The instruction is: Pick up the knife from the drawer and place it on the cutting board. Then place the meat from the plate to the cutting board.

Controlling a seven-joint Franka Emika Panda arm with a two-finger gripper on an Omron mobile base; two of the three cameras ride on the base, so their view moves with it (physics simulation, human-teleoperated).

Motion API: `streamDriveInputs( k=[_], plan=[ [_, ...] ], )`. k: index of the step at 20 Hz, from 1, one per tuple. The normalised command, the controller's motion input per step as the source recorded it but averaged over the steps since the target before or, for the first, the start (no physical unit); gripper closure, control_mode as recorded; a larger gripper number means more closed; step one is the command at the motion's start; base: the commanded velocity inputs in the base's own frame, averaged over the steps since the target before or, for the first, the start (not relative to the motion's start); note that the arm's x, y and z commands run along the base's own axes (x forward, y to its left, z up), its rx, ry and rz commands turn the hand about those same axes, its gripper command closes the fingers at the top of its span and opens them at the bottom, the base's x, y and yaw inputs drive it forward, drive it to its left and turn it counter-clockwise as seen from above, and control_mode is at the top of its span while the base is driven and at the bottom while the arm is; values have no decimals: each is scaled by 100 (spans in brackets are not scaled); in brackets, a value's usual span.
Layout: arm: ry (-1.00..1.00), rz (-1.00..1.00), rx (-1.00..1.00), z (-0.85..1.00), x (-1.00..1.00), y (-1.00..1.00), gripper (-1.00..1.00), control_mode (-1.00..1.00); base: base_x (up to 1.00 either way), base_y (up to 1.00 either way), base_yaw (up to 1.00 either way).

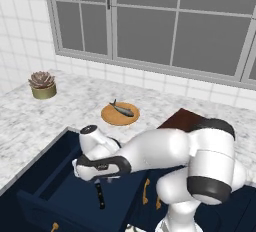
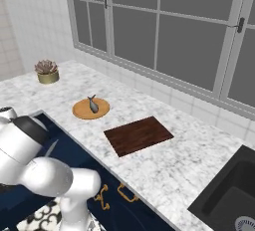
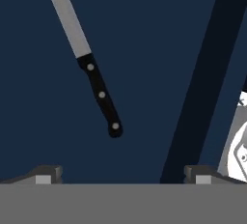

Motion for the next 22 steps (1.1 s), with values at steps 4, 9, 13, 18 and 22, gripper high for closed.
streamDriveInputs(
  k=[4, 9, 13, 18, 22],
  plan=[
    [6, 6, 0, -51, 40, 0, -100, -100, 0, 0, 0],
    [0, 4, -2, -53, 13, 4, -100, -100, 0, 0, 0],
    [0, 0, -5, -41, 4, 22, -100, -100, 0, 0, 0],
    [4, 0, -4, -40, 22, 23, -100, -100, 0, 0, 0],
    [0, 0, -8, -47, 31, 46, -100, -100, 0, 0, 0]
  ],
)
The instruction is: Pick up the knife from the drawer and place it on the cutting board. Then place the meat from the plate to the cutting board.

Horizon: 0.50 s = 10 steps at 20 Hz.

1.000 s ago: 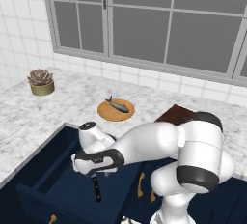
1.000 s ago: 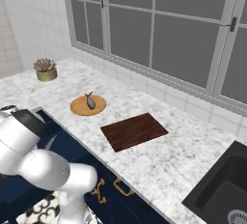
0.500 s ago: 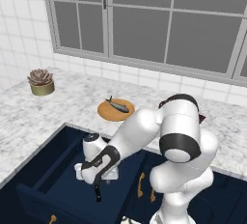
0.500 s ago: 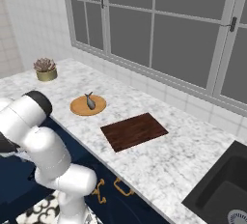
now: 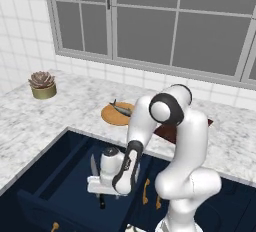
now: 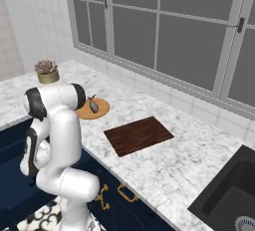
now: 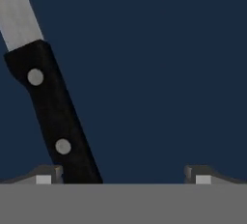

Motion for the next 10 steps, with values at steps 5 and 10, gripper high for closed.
streamDriveInputs(
  k=[5, 10],
  plan=[
    [0, 0, -13, -11, 26, 92, -100, -100, 0, 0, 0],
    [0, 0, -13, -9, 11, 50, 100, -100, 0, 0, 0]
  ],
)
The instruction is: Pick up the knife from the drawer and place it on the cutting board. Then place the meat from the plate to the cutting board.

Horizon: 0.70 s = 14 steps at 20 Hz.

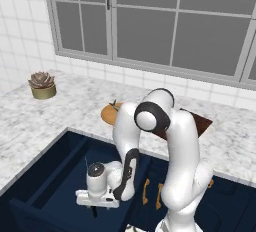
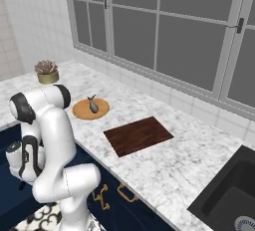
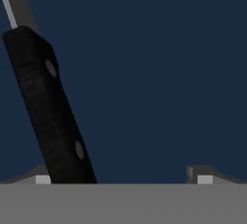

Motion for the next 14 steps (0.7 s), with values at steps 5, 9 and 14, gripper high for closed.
streamDriveInputs(
  k=[5, 9, 14],
  plan=[
    [4, 0, -2, 1, 45, 23, 100, -100, 0, 0, 0],
    [9, 0, 0, 35, 40, 0, 100, -100, 0, 0, 0],
    [7, 1, 0, 40, 33, 26, 100, -100, 0, 0, 0]
  ],
)
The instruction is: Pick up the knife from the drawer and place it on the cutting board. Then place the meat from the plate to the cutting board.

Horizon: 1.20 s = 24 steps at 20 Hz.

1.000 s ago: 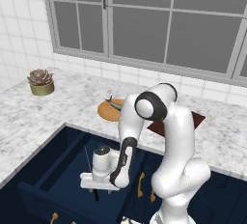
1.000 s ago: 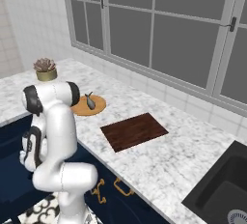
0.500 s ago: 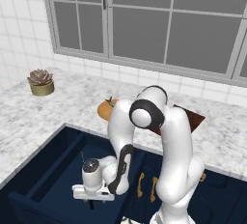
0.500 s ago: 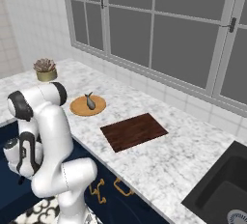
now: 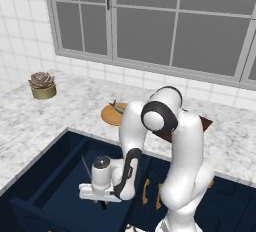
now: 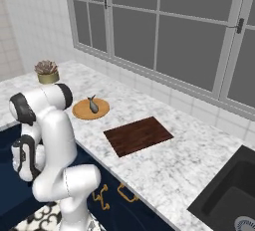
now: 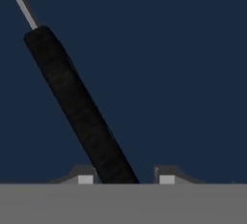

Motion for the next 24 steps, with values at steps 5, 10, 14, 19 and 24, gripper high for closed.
streamDriveInputs(
  k=[5, 10, 14, 19, 24],
  plan=[
    [0, 3, -1, 98, -20, 18, 100, -100, 0, 0, 0],
    [-8, 1, -9, 100, -15, 49, 100, -100, 0, 0, 0],
    [-6, 2, -18, 100, 21, 86, 100, -100, 0, 0, 0],
    [0, 1, -24, 100, 18, 43, 100, -100, 0, 0, 0],
    [-5, 0, -12, 100, 0, 11, 100, -100, 0, 0, 0]
  ],
)
